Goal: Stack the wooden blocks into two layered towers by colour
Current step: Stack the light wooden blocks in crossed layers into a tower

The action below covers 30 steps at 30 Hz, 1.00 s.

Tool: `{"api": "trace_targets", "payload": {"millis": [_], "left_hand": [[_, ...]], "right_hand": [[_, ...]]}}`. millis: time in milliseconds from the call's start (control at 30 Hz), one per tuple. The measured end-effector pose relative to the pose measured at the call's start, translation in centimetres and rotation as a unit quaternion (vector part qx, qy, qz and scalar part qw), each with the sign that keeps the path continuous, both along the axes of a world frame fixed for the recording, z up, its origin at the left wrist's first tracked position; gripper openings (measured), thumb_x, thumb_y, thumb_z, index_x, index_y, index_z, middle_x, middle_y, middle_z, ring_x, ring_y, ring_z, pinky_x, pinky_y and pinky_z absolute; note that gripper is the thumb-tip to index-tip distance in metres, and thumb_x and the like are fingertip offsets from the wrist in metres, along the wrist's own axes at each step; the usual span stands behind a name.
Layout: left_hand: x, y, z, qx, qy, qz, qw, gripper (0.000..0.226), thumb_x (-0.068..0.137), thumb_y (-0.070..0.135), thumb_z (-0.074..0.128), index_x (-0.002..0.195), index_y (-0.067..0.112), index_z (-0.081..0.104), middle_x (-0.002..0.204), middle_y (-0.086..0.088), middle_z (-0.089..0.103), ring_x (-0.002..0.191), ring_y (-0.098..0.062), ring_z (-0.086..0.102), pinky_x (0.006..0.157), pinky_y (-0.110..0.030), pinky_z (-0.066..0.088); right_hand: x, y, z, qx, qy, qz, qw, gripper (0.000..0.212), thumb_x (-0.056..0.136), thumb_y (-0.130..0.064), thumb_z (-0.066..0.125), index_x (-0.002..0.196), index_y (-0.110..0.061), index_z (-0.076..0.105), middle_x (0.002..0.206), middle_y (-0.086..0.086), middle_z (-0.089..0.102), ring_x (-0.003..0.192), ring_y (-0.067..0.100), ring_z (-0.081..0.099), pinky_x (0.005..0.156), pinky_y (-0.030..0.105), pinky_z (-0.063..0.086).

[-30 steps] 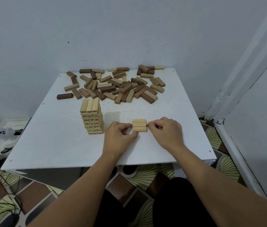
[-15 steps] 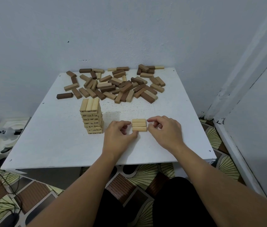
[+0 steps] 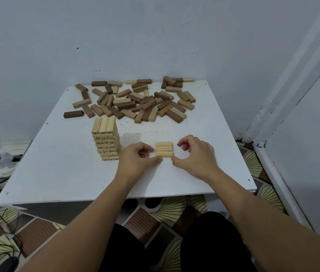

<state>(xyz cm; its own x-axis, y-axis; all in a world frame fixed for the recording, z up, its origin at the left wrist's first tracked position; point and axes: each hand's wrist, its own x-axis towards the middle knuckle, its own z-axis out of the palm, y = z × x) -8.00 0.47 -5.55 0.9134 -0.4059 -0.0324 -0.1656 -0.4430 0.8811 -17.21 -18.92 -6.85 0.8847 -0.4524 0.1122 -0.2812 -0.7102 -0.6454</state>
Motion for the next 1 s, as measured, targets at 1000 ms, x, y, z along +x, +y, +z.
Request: {"api": "trace_targets", "payload": {"millis": [1000], "left_hand": [[-0.03,-0.09,-0.58,-0.015,-0.011,0.018,1.0,0.024,0.07,0.029,0.096,0.089,0.027,0.083,0.09,0.005,0.071,0.079,-0.007,0.066,0.07,-0.017,0.054]], "right_hand": [[0.02,0.14,-0.08,-0.007,0.007,0.008,1.0,0.017,0.08,-0.058,0.077,0.089,-0.044,0.071,0.094,-0.021,0.058,0.098,0.004,0.054,0.105,0.038,0.035]]}}
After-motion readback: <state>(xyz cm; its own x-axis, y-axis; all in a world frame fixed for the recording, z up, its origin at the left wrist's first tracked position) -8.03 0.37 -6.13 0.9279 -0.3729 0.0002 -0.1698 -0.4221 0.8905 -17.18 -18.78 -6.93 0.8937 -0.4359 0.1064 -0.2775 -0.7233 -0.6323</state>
